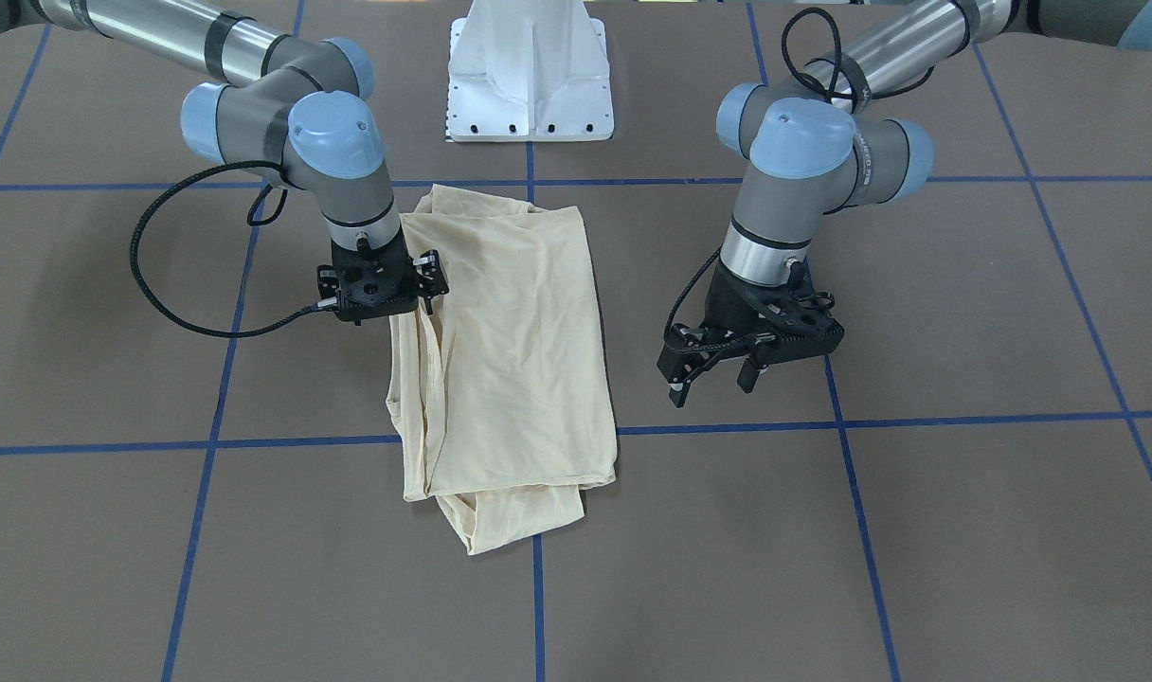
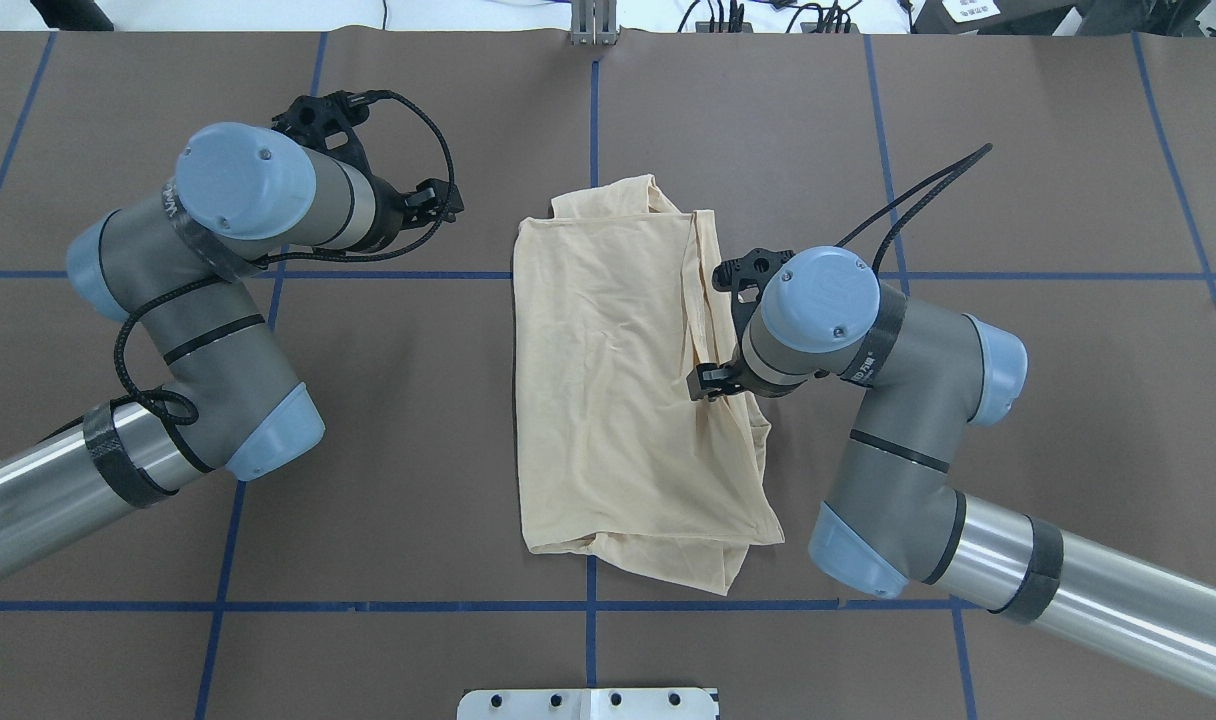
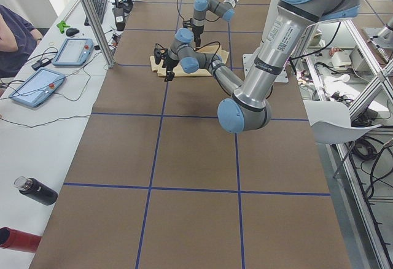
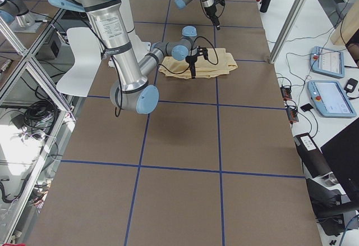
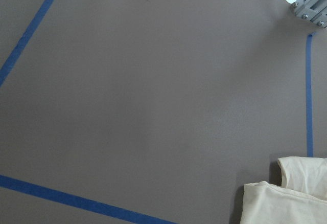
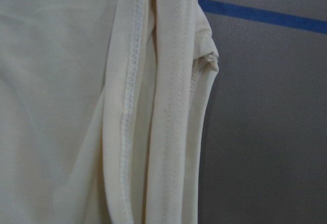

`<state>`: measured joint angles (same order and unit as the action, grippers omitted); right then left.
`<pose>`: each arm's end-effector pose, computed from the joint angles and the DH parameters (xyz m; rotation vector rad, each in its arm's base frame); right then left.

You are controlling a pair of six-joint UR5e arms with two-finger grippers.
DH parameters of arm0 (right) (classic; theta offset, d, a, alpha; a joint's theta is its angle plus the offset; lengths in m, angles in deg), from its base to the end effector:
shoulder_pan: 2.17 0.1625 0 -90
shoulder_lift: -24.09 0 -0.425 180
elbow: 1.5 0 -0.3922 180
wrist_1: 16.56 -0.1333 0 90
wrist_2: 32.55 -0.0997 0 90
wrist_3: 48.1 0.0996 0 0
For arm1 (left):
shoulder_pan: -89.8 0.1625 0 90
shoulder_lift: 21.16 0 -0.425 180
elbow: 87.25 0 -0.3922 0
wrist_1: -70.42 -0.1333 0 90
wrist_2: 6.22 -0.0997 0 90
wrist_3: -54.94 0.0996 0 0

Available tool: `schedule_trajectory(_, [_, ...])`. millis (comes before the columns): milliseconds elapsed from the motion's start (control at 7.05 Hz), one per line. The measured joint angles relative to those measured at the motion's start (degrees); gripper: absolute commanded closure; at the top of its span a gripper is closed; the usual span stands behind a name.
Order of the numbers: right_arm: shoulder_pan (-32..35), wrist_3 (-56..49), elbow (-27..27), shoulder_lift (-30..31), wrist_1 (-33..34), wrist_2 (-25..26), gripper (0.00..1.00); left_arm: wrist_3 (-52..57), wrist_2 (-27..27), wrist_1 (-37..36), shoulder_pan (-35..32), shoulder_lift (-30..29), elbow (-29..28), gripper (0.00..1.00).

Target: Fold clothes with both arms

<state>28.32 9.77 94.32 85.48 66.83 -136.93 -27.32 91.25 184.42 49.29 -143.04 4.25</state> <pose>-0.5184 -0.4312 0.3212 0.1651 -0.7337 -0.1171 0.4456 -0.5390 0.2769 0.3027 0.9706 -0.4572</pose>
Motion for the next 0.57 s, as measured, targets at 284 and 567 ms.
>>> schedule_trajectory(284, [-0.1, -0.4, -1.1, -0.5, -0.1, -0.2, 0.0, 0.0, 0.0, 0.0, 0.0, 0.0, 0.0, 0.0])
schedule_trajectory(567, [-0.1, -0.5, -1.5, -0.3, 0.2, -0.3, 0.0, 0.0, 0.0, 0.0, 0.0, -0.1, 0.0, 0.0])
